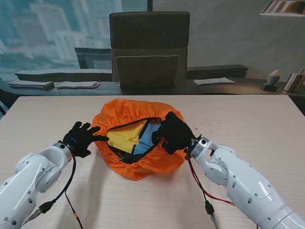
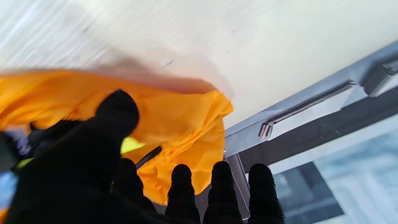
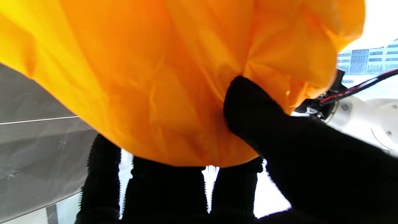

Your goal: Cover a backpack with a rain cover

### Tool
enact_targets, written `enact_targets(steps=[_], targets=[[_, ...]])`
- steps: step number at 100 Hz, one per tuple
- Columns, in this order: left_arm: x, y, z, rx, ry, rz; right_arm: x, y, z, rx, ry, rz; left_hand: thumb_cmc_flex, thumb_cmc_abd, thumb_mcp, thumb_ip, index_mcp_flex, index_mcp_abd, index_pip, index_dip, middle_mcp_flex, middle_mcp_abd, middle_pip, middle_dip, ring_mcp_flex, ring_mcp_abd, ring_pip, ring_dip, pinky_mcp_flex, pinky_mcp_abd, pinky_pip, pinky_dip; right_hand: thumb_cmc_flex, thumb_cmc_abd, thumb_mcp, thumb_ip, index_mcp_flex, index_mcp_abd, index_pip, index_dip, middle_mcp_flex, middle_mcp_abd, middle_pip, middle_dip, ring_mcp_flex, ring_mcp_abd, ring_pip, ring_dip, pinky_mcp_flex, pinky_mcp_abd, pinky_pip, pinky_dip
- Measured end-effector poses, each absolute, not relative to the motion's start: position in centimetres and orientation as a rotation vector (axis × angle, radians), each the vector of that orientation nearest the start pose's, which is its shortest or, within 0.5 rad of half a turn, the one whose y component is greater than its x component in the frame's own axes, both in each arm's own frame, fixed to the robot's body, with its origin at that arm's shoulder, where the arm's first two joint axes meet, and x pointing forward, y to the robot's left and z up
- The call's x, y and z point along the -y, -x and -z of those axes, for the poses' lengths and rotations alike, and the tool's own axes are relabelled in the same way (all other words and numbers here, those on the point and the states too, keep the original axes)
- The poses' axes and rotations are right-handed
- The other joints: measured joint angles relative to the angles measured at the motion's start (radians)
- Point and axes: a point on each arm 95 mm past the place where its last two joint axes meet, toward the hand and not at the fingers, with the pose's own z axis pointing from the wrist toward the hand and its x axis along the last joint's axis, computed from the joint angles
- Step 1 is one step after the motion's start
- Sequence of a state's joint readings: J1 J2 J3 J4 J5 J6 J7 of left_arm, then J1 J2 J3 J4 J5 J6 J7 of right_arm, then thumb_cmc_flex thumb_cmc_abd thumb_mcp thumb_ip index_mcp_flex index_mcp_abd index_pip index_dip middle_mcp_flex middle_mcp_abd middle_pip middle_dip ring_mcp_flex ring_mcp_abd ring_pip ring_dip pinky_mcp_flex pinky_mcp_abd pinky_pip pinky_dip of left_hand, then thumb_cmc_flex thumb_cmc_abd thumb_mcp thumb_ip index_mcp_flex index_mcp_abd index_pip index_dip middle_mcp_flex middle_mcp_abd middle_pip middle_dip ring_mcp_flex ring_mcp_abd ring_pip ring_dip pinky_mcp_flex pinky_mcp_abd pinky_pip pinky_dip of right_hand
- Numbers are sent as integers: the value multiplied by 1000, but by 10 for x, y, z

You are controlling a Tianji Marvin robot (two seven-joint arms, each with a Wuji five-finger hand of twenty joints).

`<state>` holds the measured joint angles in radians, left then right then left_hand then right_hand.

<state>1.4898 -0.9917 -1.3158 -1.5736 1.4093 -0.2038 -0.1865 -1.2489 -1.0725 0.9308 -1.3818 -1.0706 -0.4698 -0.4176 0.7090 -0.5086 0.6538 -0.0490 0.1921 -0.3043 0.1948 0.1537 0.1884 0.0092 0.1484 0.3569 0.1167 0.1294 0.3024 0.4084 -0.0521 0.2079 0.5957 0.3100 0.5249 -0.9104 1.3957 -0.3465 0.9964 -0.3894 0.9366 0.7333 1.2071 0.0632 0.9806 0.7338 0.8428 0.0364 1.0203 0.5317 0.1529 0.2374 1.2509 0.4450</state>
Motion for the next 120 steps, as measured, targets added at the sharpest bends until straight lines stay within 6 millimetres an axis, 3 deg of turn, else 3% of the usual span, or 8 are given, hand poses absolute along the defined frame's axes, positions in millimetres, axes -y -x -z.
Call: enact_targets(steps=[26,48,64,78,89,105,112,120], targets=[[-66,-453,328,-1784,814,921,-71,-430,289,-1632,-504,-2011,-38,-9,-71,0,0,8,-39,35,0,-10,124,196,33,0,147,116,0,-1,0,5,0,0,0,0,0,0,0,0,0,0,0,0,0,0,0,0,0,0,0,0],[-65,-463,334,-1779,784,916,-71,-430,289,-1630,-509,-2013,-50,-8,-76,0,-27,-5,461,324,119,-1,347,262,178,3,320,205,1,-1,76,29,0,0,0,0,0,0,0,0,0,0,0,0,0,0,0,0,0,0,0,0],[-66,-465,337,-1768,729,929,-72,-430,289,-1630,-511,-2014,-15,-8,-80,-7,154,-27,722,501,332,-42,452,275,371,-20,407,227,4,-1,211,88,0,0,0,0,0,0,0,0,0,0,0,0,0,0,0,0,0,0,0,0],[-68,-465,337,-1780,696,914,-72,-430,290,-1629,-514,-2009,75,46,-215,-7,299,-90,813,569,518,-89,483,367,508,-47,452,228,35,-1,259,112,0,0,0,0,0,0,0,0,0,0,0,0,0,0,0,0,0,0,0,0],[-72,-460,328,-1822,679,876,-72,-431,291,-1626,-506,-1999,76,62,-214,-7,314,-24,814,584,579,-89,456,397,558,-47,451,228,45,-1,259,113,0,0,0,0,0,0,0,0,0,0,0,0,0,0,0,0,0,0,0,0],[-78,-439,298,-1716,665,982,-63,-436,286,-1531,-470,-2032,-41,-9,67,19,376,34,860,691,661,-88,419,463,606,-16,452,255,89,1,262,116,0,0,0,0,0,0,0,0,0,0,0,0,0,0,0,0,2,0,0,0],[-80,-429,285,-1634,632,1062,-58,-440,279,-1466,-476,-2052,-88,-10,100,53,386,50,879,730,681,-88,420,465,618,-12,454,263,103,2,272,126,0,-1,0,0,0,0,0,0,0,0,0,0,0,0,0,0,2,0,0,0],[-81,-418,269,-1557,613,1122,-53,-443,274,-1405,-471,-2073,-88,-9,100,53,386,50,879,750,681,-88,420,478,618,-12,454,268,108,2,284,129,0,-1,0,0,0,0,0,0,0,0,0,0,0,0,0,0,2,0,0,0]])
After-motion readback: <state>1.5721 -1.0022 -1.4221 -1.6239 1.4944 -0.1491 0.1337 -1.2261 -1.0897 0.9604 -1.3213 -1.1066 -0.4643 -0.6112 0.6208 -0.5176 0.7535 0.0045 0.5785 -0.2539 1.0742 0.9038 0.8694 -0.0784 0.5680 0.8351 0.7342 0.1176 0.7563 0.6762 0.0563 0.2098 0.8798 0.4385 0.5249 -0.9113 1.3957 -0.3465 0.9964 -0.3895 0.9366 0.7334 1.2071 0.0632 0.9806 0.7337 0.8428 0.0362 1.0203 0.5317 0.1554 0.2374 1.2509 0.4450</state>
